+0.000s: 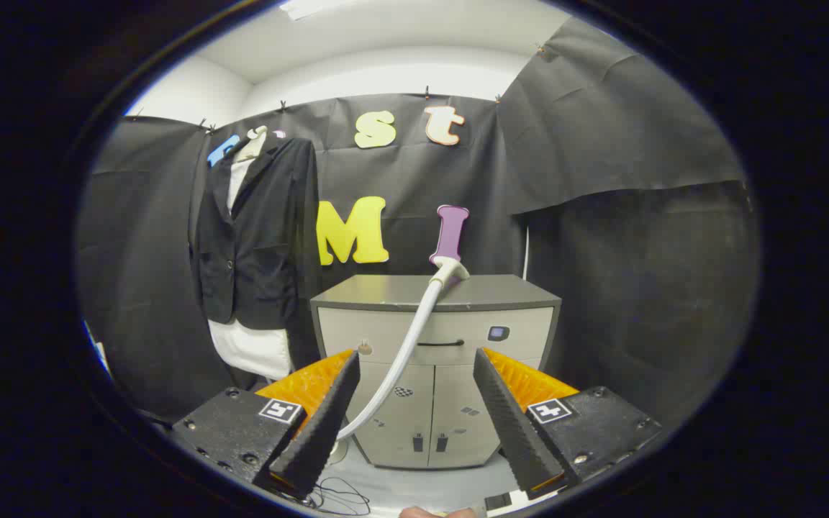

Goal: Iron the clothes twice with a garment steamer, once on the left side and once on the right side.

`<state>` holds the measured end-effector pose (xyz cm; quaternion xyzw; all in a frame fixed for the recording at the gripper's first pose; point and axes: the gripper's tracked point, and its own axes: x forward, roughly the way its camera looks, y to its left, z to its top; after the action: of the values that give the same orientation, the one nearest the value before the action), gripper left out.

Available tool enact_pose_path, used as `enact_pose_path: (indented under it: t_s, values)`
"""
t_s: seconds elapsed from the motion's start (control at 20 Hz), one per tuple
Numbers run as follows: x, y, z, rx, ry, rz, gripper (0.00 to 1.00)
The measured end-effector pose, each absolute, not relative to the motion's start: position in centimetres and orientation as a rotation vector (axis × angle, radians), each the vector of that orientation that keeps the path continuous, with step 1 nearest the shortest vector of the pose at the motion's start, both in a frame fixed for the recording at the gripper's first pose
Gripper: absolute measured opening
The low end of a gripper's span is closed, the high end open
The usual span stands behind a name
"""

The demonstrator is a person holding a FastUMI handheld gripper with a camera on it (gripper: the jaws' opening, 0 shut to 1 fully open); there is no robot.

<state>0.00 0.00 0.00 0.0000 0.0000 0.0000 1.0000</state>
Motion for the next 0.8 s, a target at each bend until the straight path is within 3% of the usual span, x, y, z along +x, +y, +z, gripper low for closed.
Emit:
enact_pose_path:
  t_s: [0.8]
  values:
    - [1.9,-0.7,-0.2,0.011,0.016,0.008,0.99]
